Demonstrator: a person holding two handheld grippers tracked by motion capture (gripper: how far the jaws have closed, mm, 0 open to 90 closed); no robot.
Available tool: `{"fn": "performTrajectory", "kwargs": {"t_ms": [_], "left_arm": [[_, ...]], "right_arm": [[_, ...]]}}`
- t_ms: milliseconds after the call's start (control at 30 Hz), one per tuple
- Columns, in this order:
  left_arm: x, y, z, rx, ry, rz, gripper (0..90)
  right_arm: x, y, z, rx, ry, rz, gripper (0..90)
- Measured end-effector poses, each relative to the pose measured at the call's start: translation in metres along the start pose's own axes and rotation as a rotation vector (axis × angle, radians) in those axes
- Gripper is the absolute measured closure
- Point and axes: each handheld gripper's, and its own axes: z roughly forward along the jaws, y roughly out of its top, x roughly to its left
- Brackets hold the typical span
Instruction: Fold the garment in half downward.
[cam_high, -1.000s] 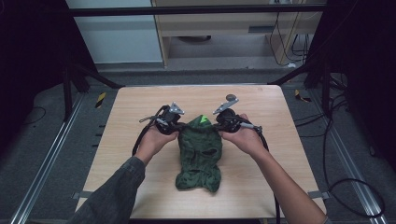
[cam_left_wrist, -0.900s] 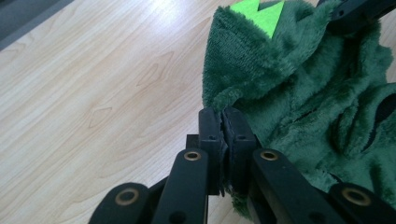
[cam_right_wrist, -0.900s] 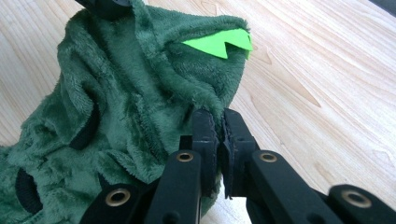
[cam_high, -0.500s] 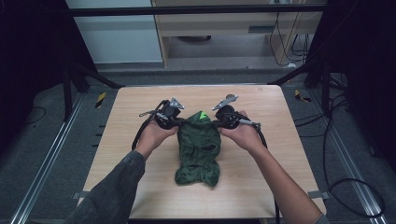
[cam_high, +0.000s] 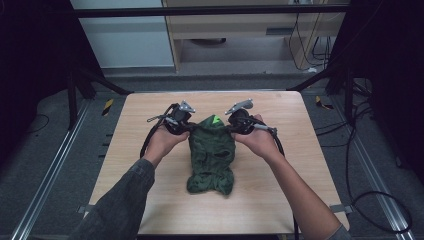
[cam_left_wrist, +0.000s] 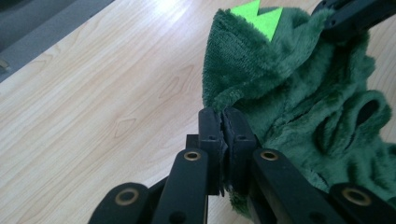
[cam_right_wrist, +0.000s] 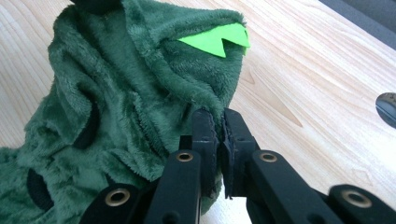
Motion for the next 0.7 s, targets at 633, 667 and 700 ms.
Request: {"fn": "performTrajectory", "kwargs": {"t_ms": [633, 667, 700], "left_arm": [[0.010, 0.003, -0.006, -0.044, -0.022, -0.047, 87.0], [0.009, 0.005, -0.006, -0.034, -0.005, -0.034, 87.1], [0.009, 0.005, -0.006, -0.029, 0.003, -0.031, 87.0]], "right_arm": [[0.001, 0.018, -0.001, -0.001, -0.020, -0.046, 85.1], [0.000, 0.018, -0.002, 0.000, -0.025, -0.045, 85.1], [-0.001, 0.018, -0.002, -0.003, -0.024, -0.045, 85.0]]}}
